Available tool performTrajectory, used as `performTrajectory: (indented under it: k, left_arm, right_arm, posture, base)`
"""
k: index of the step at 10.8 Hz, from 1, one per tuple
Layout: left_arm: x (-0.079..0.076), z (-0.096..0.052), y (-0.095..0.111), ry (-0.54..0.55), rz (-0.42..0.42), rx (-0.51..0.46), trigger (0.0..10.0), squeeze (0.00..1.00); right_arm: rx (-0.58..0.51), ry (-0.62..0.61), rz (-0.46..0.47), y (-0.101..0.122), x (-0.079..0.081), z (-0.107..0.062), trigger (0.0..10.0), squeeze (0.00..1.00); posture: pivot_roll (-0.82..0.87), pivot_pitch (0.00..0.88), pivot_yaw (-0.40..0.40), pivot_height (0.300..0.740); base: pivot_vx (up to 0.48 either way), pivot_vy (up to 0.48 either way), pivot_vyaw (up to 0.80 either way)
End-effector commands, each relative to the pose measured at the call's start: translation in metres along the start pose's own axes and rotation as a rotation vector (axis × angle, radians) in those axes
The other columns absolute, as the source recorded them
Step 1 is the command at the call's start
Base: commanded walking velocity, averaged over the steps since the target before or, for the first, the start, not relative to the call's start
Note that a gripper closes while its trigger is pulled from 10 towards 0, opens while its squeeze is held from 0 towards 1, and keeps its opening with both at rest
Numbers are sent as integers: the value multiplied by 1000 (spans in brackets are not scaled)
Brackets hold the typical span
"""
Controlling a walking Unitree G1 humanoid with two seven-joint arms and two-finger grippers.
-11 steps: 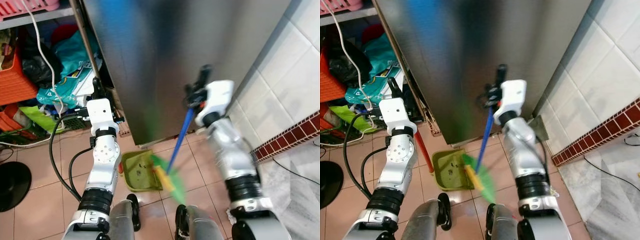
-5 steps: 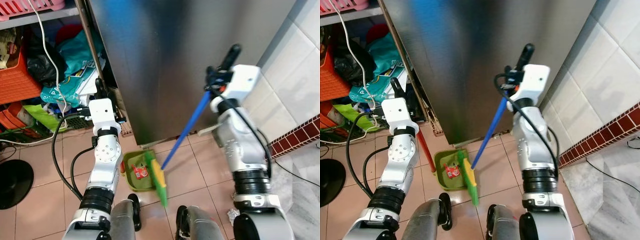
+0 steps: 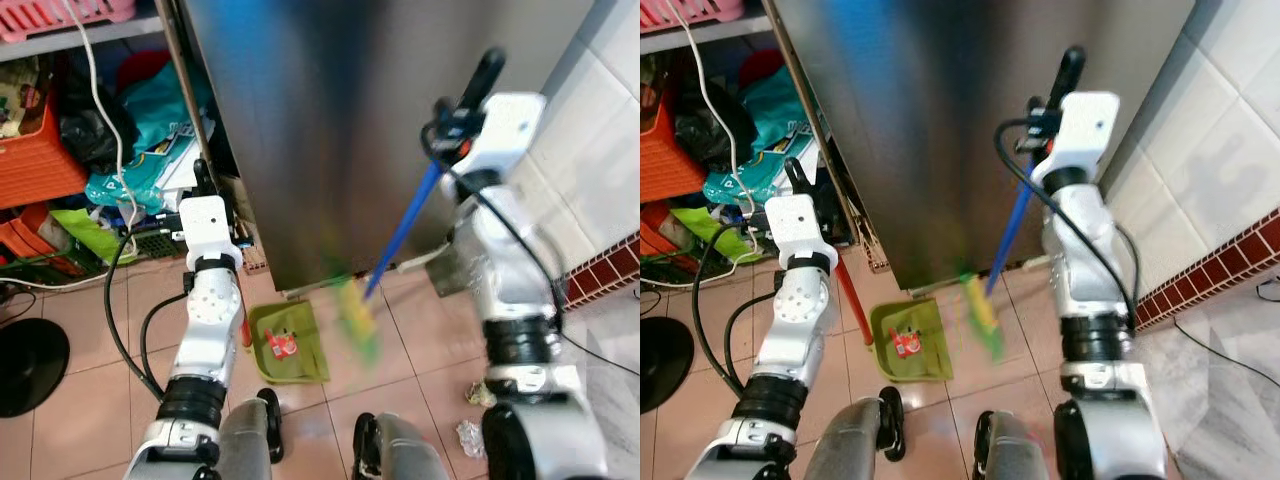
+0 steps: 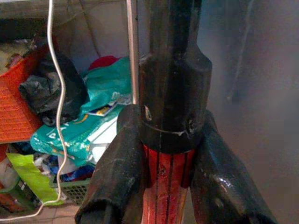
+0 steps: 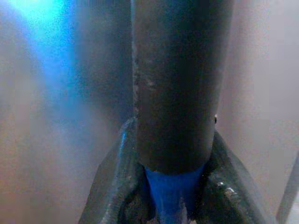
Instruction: Sweep floor
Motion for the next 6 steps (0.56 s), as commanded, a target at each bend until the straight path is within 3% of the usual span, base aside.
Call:
performTrajectory:
  k: [1, 3, 6]
  left_arm:
    - [-5, -9, -19, -49, 17, 88, 10000, 0]
    - [-11, -15, -18, -106, 12, 95, 10000, 0]
    - [-10, -23, -16, -132, -15, 87, 10000, 0]
  right_arm:
    - [-81, 6, -21, 20, 0, 7, 10000, 0]
    - [-33, 38, -76, -1, 6, 0, 10000, 0]
    - [138, 74, -66, -57, 23, -35, 10000, 0]
  posture:
    - [-41, 158, 31, 740]
    - [-34, 152, 28, 740]
    - [-24, 137, 27, 740]
  base:
    - [0, 0, 0]
    - [0, 0, 0]
    - [0, 0, 0]
Point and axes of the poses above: a point about 5 cm out from each wrist's last joint towards the gripper, its own z axis pointing out of the wrist towards the gripper, its own y axis along the axis of the wrist's last joint, x = y × z, the point moved 5 cm from there along z, pointing out of the wrist towards the gripper, and after that the axes turned 2 degrees about -z, right-handed, at the moved point
